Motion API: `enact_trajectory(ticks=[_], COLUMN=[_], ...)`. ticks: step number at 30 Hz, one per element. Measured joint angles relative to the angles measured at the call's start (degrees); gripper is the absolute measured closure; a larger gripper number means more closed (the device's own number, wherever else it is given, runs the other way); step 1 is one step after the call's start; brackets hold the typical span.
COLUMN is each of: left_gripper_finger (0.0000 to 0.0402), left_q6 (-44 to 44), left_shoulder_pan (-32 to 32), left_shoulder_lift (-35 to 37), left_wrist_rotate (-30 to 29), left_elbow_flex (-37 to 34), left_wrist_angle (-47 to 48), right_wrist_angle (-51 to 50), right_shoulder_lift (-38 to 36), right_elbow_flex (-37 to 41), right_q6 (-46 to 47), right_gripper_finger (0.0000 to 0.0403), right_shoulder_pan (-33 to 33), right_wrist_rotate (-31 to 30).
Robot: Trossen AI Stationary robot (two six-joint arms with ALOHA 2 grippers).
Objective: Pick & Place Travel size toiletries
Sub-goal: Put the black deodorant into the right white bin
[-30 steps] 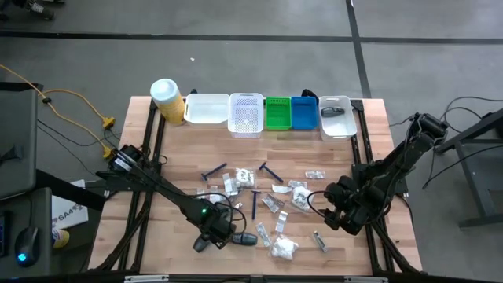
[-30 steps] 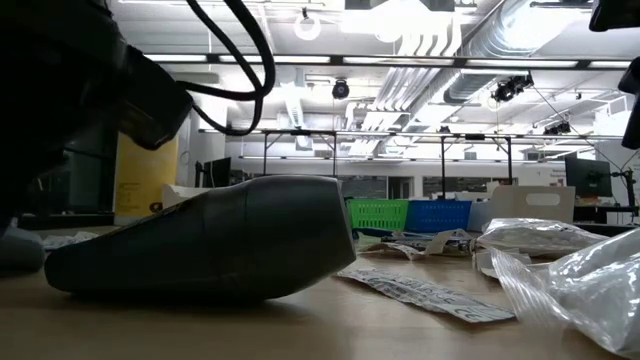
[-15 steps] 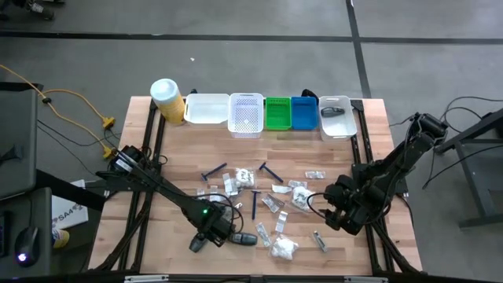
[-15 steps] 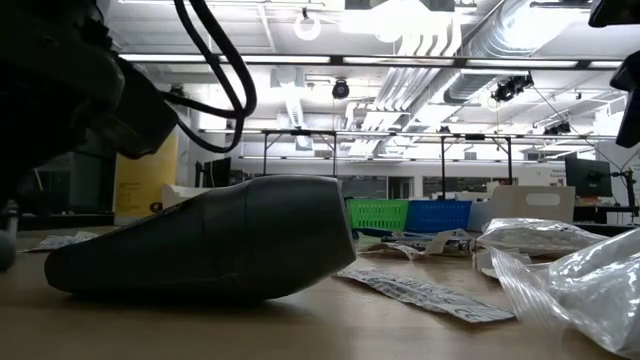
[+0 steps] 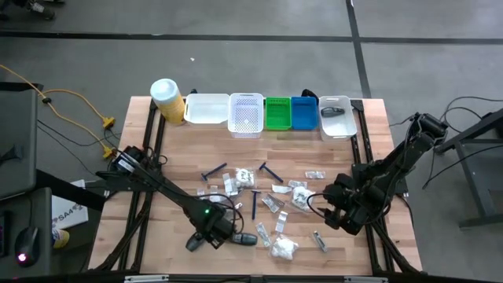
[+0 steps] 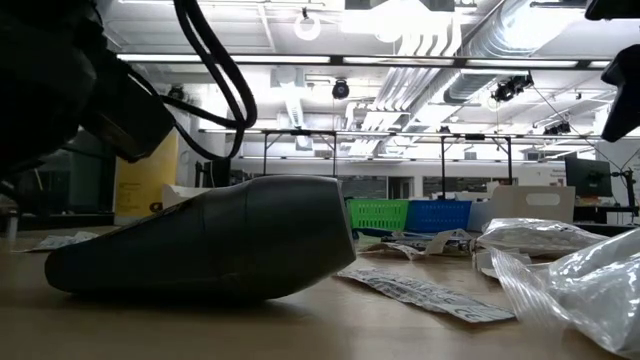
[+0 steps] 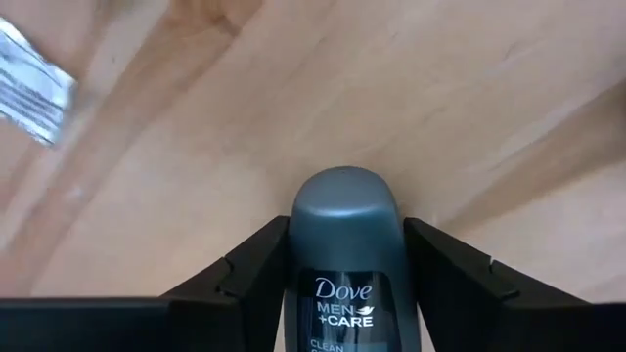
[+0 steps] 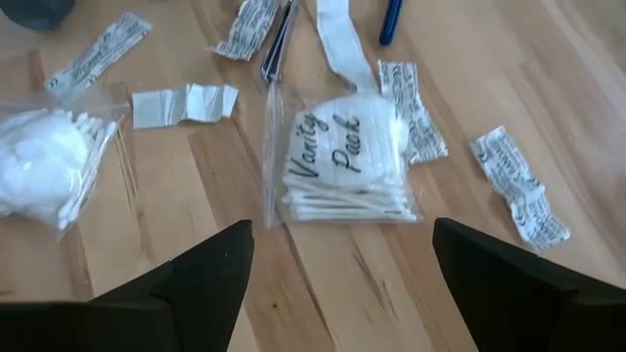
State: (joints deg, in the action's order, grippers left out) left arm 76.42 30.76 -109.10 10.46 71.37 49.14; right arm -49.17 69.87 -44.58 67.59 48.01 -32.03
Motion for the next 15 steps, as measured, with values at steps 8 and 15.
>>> enact_trajectory(ticks=[8, 15], left_gripper_finger=[0.0221, 0.0222], left_q6=[-10.62, -27.66], left_shoulder_pan=[-2.71, -6.96], left_shoulder_lift=[-0.06, -0.02], left_wrist_rotate=[-13.4, -31.17], left_elbow_flex=[8.4, 15.8], left_wrist_angle=[7.41, 4.72], right_wrist_angle=[0.78, 6.44], right_shoulder_lift=[0.0, 0.02], right_elbow_flex=[0.0, 1.72], right_q6=[-0.35, -3.43], right_gripper_finger=[0.0094, 0.0094], right_shoulder_pan=[0.0, 0.0], right_wrist_rotate=[-2.56, -9.49])
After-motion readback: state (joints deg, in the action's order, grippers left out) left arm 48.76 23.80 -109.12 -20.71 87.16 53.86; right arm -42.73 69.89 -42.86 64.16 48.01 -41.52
